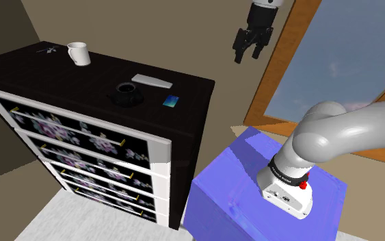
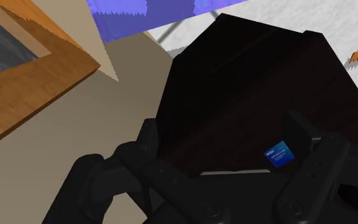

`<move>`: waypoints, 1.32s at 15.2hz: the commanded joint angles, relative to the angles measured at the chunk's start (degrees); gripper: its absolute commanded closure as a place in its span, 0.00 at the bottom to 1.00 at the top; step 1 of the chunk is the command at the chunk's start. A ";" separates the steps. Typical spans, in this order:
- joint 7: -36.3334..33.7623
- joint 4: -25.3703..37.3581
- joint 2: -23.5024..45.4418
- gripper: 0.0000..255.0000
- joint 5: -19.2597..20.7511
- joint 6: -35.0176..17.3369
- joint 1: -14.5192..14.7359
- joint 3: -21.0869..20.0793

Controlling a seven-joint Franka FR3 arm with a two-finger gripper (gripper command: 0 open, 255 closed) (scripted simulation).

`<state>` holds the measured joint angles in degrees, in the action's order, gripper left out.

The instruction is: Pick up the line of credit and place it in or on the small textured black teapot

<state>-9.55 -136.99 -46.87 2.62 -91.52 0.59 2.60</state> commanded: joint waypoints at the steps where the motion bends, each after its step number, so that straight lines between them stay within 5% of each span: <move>1: 0.00 0.00 0.00 0.00 0.00 0.00 0.00 0.00; 10: -21.69 -1.81 12.47 0.00 -8.27 -12.31 -1.59 -8.97; 20: -43.88 4.60 33.06 0.00 -12.59 -25.87 -3.66 -16.21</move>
<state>-50.78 -133.16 -16.31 -9.69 -115.60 -2.96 -12.83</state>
